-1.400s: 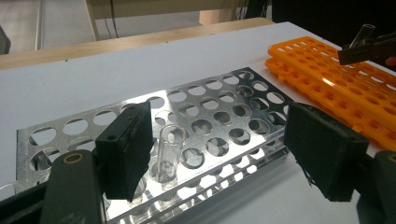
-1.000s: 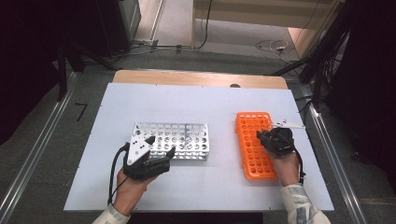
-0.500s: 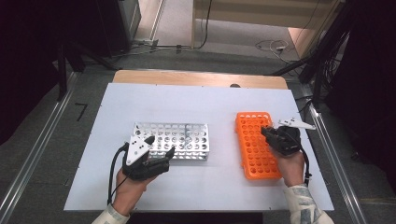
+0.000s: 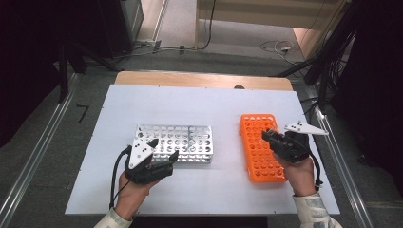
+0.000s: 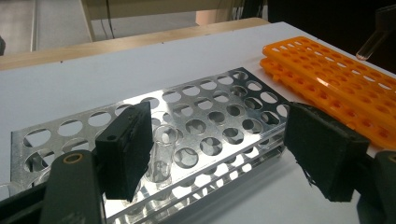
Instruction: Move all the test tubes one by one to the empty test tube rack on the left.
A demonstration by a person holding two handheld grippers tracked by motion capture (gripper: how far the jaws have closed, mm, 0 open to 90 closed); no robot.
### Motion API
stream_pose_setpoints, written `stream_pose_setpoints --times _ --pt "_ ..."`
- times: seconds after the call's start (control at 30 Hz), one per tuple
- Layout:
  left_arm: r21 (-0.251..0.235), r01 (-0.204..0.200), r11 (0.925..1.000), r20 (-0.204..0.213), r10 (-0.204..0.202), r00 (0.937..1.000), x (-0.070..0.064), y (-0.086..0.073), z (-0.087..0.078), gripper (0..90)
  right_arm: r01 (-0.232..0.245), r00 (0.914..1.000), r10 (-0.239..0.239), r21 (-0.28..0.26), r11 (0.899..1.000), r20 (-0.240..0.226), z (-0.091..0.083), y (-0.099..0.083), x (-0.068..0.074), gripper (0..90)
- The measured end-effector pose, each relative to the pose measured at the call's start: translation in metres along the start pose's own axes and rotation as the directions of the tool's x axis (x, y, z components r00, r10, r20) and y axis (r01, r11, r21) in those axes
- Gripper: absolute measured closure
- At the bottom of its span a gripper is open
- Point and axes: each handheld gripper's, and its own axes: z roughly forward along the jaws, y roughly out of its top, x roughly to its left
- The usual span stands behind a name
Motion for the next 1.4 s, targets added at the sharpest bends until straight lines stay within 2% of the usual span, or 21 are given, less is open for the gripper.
stream_pose_setpoints --times 0.1,0.2,0.3,0.37,0.6,0.8,0.87,1.0,1.07,1.27,1.4 --pt "0.001 -0.005 1.0 0.001 0.005 1.0 -0.001 0.0 0.0 23.6 0.037 0.9977 -0.037 0.006 0.999 -0.057 0.0 0.001 0.015 72.9" --pt "0.004 -0.006 1.0 0.01 0.006 0.9999 -0.003 0.0 0.0 22.5 0.076 0.9916 -0.073 0.018 0.997 -0.107 0.001 0.001 0.032 72.9" --pt "0.011 -0.013 0.9999 0.022 0.013 0.9997 -0.005 0.0 0.0 22.2 0.126 0.9799 -0.118 0.04 0.991 -0.161 0.006 -0.002 0.05 72.9" --pt "0.011 -0.015 0.9998 0.029 0.014 0.9995 -0.007 0.0 0.0 21.9 0.161 0.9723 -0.15 0.049 0.986 -0.18 0.008 -0.004 0.06 72.9" --pt "0.01 -0.019 0.9998 0.041 0.019 0.999 -0.01 0.0 -0.001 22.0 0.232 0.9423 -0.207 0.069 0.97 -0.263 0.015 -0.011 0.092 72.9" --pt "0.012 -0.024 0.9996 0.054 0.023 0.9983 -0.014 0.0 0.0 22.0 0.28 0.9223 -0.24 0.099 0.955 -0.303 0.024 -0.02 0.11 72.9" --pt "0.017 -0.028 0.9994 0.063 0.027 0.9976 -0.015 0.0 0.0 22.0 0.301 0.9131 -0.255 0.107 0.947 -0.319 0.028 -0.023 0.116 72.9" --pt "0.022 -0.028 0.9994 0.092 0.026 0.9954 -0.02 0.0 0.0 22.1 0.326 0.9006 -0.27 0.117 0.938 -0.341 0.034 -0.028 0.126 72.9" --pt "0.021 -0.02 0.9996 0.115 0.018 0.9932 -0.024 0.0 0.0 22.3 0.331 0.8961 -0.271 0.122 0.936 -0.351 0.037 -0.03 0.131 72.9" --pt "0.026 -0.05 0.9984 0.159 0.045 0.9863 -0.036 0.0 0.0 24.1 0.358 0.8797 -0.292 0.119 0.926 -0.375 0.044 -0.033 0.146 72.9" --pt "0.034 -0.054 0.998 0.183 0.047 0.9819 -0.041 -0.001 0.001 24.2 0.366 0.8726 -0.298 0.113 0.924 -0.387 0.046 -0.033 0.154 72.9"
